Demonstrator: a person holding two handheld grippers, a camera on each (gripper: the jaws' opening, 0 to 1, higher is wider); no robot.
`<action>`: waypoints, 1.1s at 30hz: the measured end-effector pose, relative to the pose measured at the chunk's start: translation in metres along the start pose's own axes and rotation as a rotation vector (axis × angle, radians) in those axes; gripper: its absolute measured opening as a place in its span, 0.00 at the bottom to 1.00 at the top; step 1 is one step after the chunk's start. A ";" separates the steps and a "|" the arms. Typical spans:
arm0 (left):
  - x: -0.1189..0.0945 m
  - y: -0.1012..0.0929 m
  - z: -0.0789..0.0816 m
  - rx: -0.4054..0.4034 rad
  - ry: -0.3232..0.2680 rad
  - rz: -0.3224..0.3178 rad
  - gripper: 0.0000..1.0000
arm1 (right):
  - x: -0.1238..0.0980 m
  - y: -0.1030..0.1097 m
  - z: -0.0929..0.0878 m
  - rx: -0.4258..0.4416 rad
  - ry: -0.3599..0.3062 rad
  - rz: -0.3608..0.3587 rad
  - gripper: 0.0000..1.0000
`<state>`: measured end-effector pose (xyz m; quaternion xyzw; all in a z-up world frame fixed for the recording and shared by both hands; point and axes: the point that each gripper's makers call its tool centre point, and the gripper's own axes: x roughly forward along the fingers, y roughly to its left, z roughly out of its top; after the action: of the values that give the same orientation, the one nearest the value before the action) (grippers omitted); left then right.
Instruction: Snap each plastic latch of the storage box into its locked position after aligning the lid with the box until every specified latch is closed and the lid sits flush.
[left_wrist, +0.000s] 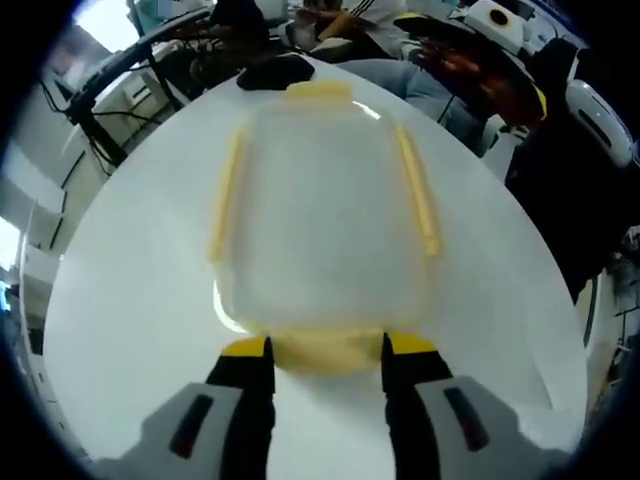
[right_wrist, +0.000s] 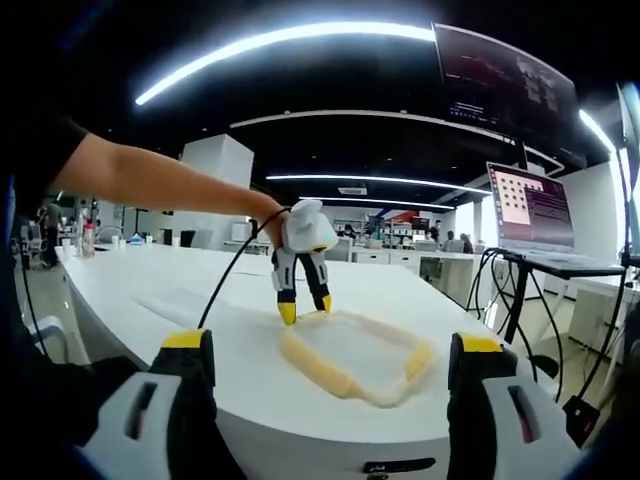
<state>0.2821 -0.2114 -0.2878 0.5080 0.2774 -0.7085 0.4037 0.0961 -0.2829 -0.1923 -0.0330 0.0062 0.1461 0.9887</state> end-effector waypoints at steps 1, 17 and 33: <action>0.000 0.000 0.000 0.000 0.003 0.000 0.41 | 0.000 0.000 0.000 -0.001 0.001 -0.001 0.98; 0.004 -0.011 0.002 -0.008 0.034 0.003 0.41 | 0.001 -0.016 -0.005 -0.050 0.036 -0.030 0.97; 0.004 -0.013 0.002 -0.027 0.000 0.007 0.41 | 0.015 -0.036 -0.019 -0.165 0.132 -0.018 0.93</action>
<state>0.2693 -0.2074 -0.2917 0.5034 0.2854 -0.7032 0.4131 0.1207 -0.3140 -0.2095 -0.1240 0.0588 0.1348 0.9813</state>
